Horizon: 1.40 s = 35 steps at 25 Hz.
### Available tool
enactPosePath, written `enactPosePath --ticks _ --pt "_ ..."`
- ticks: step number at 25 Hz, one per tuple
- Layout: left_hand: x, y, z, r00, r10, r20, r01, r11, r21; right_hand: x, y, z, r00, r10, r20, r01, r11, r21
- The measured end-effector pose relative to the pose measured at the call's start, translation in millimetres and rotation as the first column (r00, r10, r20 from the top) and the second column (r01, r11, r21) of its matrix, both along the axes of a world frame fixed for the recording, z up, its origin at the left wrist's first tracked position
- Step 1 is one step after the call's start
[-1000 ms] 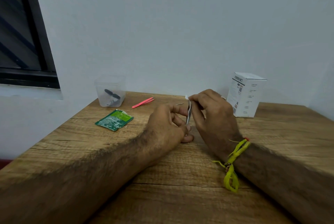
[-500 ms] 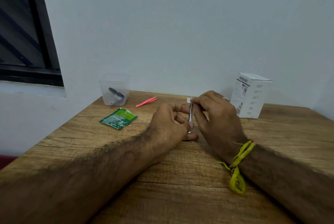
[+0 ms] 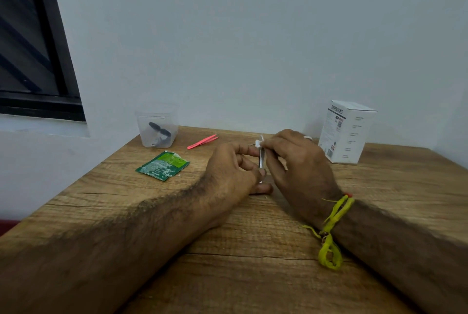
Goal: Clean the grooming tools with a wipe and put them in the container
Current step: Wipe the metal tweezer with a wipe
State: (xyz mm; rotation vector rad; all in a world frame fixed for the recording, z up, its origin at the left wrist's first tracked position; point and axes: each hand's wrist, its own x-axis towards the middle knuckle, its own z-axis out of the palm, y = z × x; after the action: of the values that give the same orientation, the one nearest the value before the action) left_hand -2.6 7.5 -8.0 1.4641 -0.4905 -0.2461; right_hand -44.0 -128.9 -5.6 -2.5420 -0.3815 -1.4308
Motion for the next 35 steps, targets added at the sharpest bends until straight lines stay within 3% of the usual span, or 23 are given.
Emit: enactPosePath --ticks 15,35 --pt "4.1 -1.2 -3.6 0.999 0.007 0.053 -0.006 1.0 -0.016 -3.4 -5.9 -0.7 0.994 0.022 -0.103 -0.029 0.997 -0.07" --pt "5.9 4.2 0.1 0.995 -0.084 -0.044 0.077 0.987 -0.142 -3.0 -2.0 -0.1 0.991 0.059 -0.121 -0.068 0.995 -0.079"
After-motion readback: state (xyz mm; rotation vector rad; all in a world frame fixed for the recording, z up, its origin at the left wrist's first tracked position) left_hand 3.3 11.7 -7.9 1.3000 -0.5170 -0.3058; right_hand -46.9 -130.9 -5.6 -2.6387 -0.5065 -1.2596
